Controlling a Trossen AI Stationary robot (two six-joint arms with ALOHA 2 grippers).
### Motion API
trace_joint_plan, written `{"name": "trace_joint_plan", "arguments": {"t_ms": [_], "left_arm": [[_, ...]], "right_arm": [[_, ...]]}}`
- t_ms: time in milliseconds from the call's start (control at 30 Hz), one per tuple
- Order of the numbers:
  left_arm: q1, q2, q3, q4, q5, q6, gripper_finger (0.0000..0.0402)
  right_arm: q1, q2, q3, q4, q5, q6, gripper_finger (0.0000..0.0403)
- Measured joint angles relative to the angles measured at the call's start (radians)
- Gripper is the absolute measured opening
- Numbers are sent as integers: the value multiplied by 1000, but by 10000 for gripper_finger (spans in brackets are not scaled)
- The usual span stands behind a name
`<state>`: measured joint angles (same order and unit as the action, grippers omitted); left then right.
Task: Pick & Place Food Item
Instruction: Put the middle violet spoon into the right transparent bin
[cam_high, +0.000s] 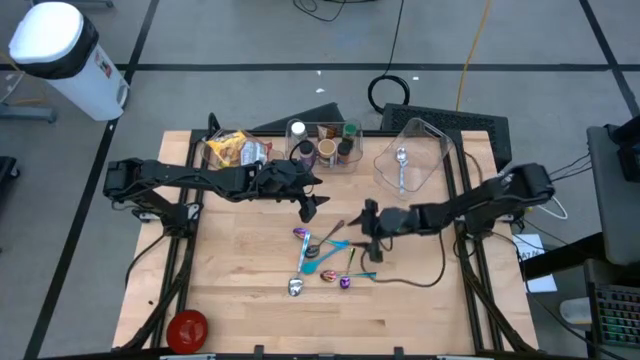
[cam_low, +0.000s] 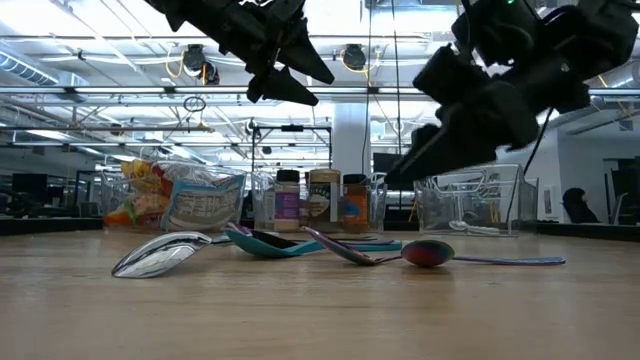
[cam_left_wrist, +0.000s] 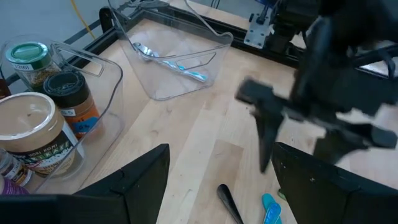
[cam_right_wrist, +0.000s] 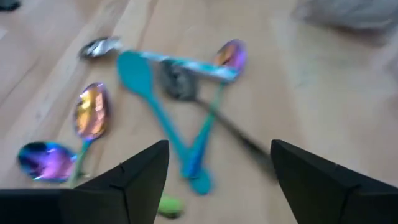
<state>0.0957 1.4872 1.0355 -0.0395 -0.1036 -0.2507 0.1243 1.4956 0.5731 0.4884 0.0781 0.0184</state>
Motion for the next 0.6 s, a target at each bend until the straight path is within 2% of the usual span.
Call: {"name": "trace_joint_plan", "arguments": {"t_ms": [200,367,600], "left_arm": [[0,0,0,0,0,0,285],[0,0,0,0,0,0,285],[0,0,0,-1,0,0,285]], "right_arm": [[154,138,67,-36,8,88,265],[296,227,121,-80,153,89,259],[300,336,207,-107,159,118,257]]}}
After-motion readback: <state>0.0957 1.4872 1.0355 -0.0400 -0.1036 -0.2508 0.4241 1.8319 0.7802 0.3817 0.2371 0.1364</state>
